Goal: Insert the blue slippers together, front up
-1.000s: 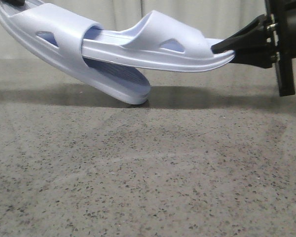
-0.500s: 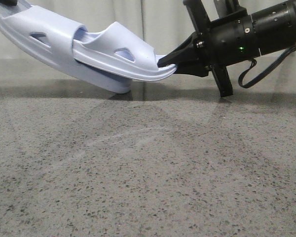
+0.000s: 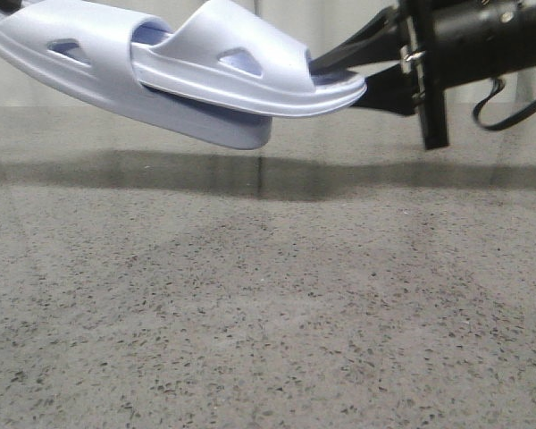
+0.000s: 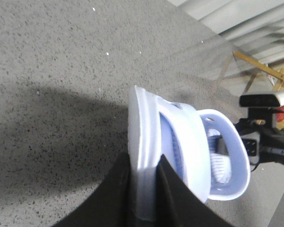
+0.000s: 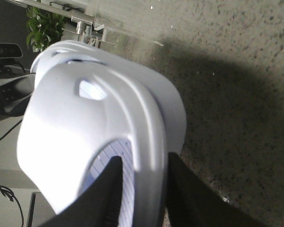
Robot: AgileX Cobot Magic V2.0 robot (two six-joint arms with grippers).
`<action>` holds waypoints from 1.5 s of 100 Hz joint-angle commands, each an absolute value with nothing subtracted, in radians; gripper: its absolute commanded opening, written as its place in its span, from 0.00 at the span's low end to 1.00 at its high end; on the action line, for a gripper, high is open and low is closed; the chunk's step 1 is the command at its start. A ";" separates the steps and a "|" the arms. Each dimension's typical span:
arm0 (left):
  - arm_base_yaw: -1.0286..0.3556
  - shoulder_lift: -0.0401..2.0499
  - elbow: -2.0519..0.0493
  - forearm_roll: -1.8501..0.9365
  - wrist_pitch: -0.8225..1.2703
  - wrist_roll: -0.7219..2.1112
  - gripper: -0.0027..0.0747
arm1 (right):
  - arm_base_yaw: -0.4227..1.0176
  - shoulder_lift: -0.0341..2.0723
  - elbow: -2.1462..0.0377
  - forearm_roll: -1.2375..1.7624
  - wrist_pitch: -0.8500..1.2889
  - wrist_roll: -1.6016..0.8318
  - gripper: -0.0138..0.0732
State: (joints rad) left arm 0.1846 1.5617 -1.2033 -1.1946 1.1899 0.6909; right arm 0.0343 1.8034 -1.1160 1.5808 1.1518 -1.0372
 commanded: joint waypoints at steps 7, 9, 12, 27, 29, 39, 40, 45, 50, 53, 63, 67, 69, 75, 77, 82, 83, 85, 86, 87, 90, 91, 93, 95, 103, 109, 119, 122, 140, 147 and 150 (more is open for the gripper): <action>0.188 1.525 -1.227 -1.242 1.212 0.685 0.05 | -0.028 1.688 -1.146 1.600 1.311 -1.034 0.36; 0.188 1.525 -1.227 -1.242 1.205 0.685 0.05 | -0.039 1.683 -1.146 1.593 1.308 -1.029 0.36; 0.188 1.525 -1.227 -1.242 1.195 0.685 0.05 | -0.052 1.670 -1.146 1.578 1.304 -1.017 0.36; 0.185 1.525 -1.227 -1.246 1.143 0.692 0.05 | -0.119 1.629 -1.146 1.518 1.310 -0.999 0.36; 0.182 1.525 -1.227 -1.249 1.139 0.704 0.05 | -0.126 1.624 -1.146 1.509 1.310 -0.999 0.36; 0.142 1.525 -1.227 -1.254 1.113 0.744 0.05 | -0.157 1.599 -1.146 1.498 1.310 -0.999 0.36; 0.138 1.525 -1.227 -1.254 1.108 0.747 0.05 | -0.159 1.597 -1.146 1.498 1.310 -0.999 0.36; 0.107 1.525 -1.227 -1.248 1.078 0.773 0.05 | -0.175 1.590 -1.146 1.498 1.310 -0.999 0.36; 0.075 1.525 -1.227 -1.236 1.042 0.798 0.05 | -0.186 1.584 -1.146 1.498 1.310 -0.999 0.35; 0.054 1.525 -1.227 -1.222 1.019 0.806 0.06 | -0.193 1.582 -1.146 1.496 1.310 -0.999 0.35; 0.012 1.525 -1.227 -1.163 0.949 0.813 0.06 | -0.212 1.572 -1.146 1.473 1.310 -0.999 0.26; 0.000 1.525 -1.227 -1.135 0.928 0.813 0.07 | -0.221 1.570 -1.146 1.457 1.310 -0.999 0.21; -0.003 1.525 -1.227 -1.121 0.919 0.815 0.08 | -0.222 1.568 -1.146 1.448 1.308 -0.999 0.18; -0.012 1.525 -1.227 -1.091 0.910 0.821 0.14 | -0.226 1.564 -1.146 1.419 1.304 -0.999 0.08; -0.013 1.525 -1.227 -1.083 0.911 0.825 0.18 | -0.229 1.564 -1.146 1.411 1.301 -0.999 0.05; -0.013 1.527 -1.227 -1.063 0.911 0.832 0.27 | -0.231 1.564 -1.146 1.400 1.292 -0.999 0.04; -0.013 1.527 -1.227 -1.058 0.911 0.832 0.29 | -0.231 1.564 -1.146 1.397 1.291 -0.999 0.04; -0.013 1.527 -1.227 -1.055 0.911 0.832 0.34 | -0.233 1.564 -1.146 1.394 1.288 -0.999 0.04; -0.013 1.527 -1.227 -1.052 0.911 0.832 0.37 | -0.233 1.564 -1.146 1.392 1.286 -0.999 0.04; -0.013 1.527 -1.227 -1.052 0.911 0.832 0.39 | -0.233 1.564 -1.146 1.389 1.282 -0.999 0.04; -0.013 1.527 -1.227 -1.042 0.911 0.832 0.45 | -0.233 1.564 -1.146 1.385 1.274 -0.999 0.04; -0.013 1.527 -1.227 -1.042 0.911 0.832 0.49 | -0.233 1.562 -1.146 1.382 1.274 -0.999 0.04; -0.013 1.527 -1.227 -1.035 0.911 0.832 0.53 | -0.233 1.562 -1.146 1.381 1.268 -0.999 0.04; -0.013 1.527 -1.230 -1.028 0.911 0.832 0.56 | -0.233 1.562 -1.146 1.378 1.263 -0.999 0.04; -0.013 1.527 -1.246 -0.991 0.937 0.849 0.62 | -0.233 1.557 -1.146 1.370 1.245 -0.999 0.05; -0.013 1.525 -1.270 -0.933 0.967 0.862 0.62 | -0.233 1.550 -1.146 1.348 1.215 -0.999 0.06; -0.013 1.525 -1.322 -0.849 0.995 0.860 0.62 | -0.233 1.516 -1.146 1.282 1.155 -0.999 0.06; -0.013 1.525 -1.339 -0.831 0.997 0.856 0.62 | -0.233 1.504 -1.146 1.267 1.134 -0.999 0.06; -0.013 1.517 -1.398 -0.812 1.001 0.821 0.50 | -0.233 1.409 -1.146 1.162 1.028 -0.972 0.06; -0.013 1.499 -1.398 -0.834 0.978 0.808 0.39 | -0.233 1.379 -1.144 1.146 1.010 -0.965 0.06; -0.013 1.488 -1.398 -0.847 0.967 0.808 0.33 | -0.233 1.368 -1.142 1.146 1.001 -0.965 0.06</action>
